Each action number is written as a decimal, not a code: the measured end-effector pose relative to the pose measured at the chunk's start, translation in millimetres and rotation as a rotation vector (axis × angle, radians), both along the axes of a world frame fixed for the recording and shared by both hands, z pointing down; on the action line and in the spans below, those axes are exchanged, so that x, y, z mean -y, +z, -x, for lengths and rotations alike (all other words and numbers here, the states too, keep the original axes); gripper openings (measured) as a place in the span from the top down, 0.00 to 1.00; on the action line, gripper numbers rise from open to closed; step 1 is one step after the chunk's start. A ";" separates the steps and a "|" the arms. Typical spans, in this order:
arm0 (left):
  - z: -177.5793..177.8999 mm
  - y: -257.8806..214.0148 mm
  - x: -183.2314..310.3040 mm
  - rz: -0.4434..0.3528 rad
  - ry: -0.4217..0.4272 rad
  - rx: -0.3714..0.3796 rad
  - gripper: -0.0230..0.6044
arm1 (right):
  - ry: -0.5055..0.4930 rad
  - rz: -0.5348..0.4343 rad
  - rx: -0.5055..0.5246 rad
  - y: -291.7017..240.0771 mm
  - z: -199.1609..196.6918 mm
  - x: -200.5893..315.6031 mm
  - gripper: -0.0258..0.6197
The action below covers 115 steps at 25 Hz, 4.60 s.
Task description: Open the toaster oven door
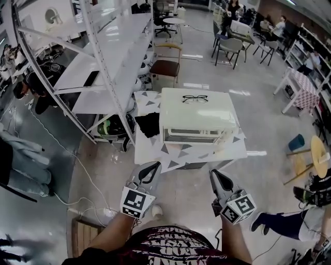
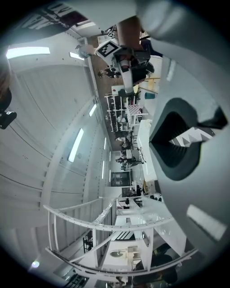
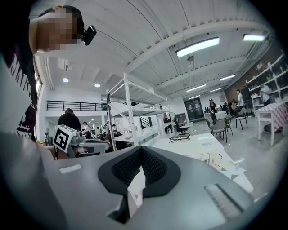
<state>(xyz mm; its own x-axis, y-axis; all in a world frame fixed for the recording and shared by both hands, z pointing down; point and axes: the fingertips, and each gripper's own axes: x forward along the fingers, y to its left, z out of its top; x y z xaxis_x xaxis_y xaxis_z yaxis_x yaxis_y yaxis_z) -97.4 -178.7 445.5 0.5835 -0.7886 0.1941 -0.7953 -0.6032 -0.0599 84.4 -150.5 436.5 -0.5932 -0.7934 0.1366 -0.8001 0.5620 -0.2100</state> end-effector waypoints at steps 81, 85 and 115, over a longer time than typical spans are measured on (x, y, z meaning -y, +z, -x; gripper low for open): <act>-20.3 140.0 203.6 0.489 -0.249 -0.173 0.69 | -0.110 0.066 -0.057 21.1 -27.7 193.5 0.92; -25.1 146.1 212.5 0.504 -0.279 -0.199 0.68 | -0.107 0.076 -0.052 26.2 -34.8 189.1 0.92; -33.1 156.4 167.0 0.468 -0.248 -0.062 0.72 | 0.018 -0.011 -0.011 -4.6 -55.2 127.7 0.92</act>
